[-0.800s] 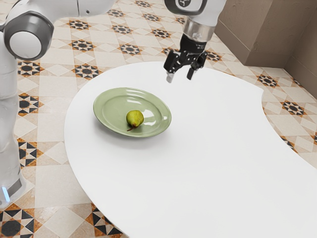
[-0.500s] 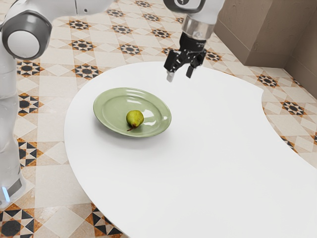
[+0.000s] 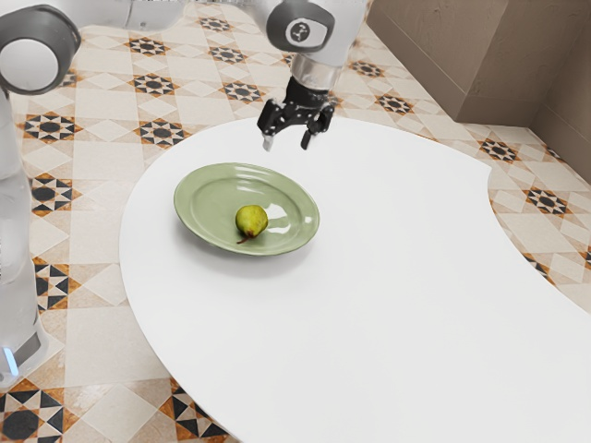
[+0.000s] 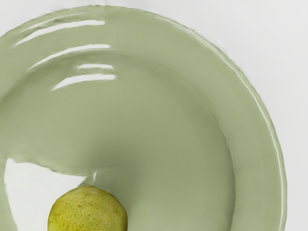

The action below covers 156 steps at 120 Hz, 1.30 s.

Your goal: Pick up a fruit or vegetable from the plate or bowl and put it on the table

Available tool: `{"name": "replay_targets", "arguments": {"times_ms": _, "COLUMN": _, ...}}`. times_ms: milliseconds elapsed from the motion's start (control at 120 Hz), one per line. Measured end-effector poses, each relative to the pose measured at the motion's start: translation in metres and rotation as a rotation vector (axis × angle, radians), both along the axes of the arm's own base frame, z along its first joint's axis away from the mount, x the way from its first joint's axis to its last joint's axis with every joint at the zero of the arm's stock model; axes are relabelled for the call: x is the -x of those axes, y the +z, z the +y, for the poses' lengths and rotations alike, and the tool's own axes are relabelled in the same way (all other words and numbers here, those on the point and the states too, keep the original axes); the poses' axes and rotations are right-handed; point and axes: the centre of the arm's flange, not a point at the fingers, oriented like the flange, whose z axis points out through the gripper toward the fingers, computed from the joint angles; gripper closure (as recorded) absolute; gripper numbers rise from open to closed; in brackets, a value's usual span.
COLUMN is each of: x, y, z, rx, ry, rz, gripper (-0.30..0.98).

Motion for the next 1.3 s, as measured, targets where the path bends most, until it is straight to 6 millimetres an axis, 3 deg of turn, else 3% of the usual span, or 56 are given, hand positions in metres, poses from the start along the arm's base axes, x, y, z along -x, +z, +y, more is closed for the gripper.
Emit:
{"name": "replay_targets", "arguments": {"times_ms": 50, "x": 0.001, "y": -0.012, "z": -0.013, "rx": -0.01, "ry": -0.086, "rz": -0.019, "gripper": 0.0}}
{"name": "replay_targets", "arguments": {"times_ms": 150, "x": -0.006, "y": -0.019, "z": -0.078, "rx": -0.024, "ry": -0.319, "rz": -0.066, "gripper": 0.0}}
{"name": "replay_targets", "arguments": {"times_ms": 200, "x": -0.003, "y": -0.022, "z": -0.09, "rx": -0.028, "ry": -0.39, "rz": -0.081, "gripper": 0.0}}
{"name": "replay_targets", "arguments": {"times_ms": 350, "x": 0.031, "y": -0.043, "z": -0.079, "rx": -0.023, "ry": -0.492, "rz": -0.104, "gripper": 0.0}}
{"name": "replay_targets", "arguments": {"times_ms": 450, "x": 0.057, "y": -0.042, "z": -0.083, "rx": -0.024, "ry": -0.565, "rz": -0.136, "gripper": 0.0}}
{"name": "replay_targets", "arguments": {"times_ms": 633, "x": 0.087, "y": -0.044, "z": -0.069, "rx": -0.013, "ry": -0.611, "rz": -0.17, "gripper": 0.0}}
{"name": "replay_targets", "arguments": {"times_ms": 875, "x": 0.095, "y": -0.057, "z": -0.041, "rx": 0.042, "ry": -0.589, "rz": -0.175, "gripper": 0.0}}
{"name": "replay_targets", "arguments": {"times_ms": 1092, "x": 0.081, "y": -0.083, "z": -0.041, "rx": 0.094, "ry": -0.611, "rz": -0.146, "gripper": 0.0}}
{"name": "replay_targets", "arguments": {"times_ms": 1300, "x": 0.074, "y": -0.093, "z": -0.043, "rx": 0.125, "ry": -0.626, "rz": -0.156, "gripper": 0.0}}
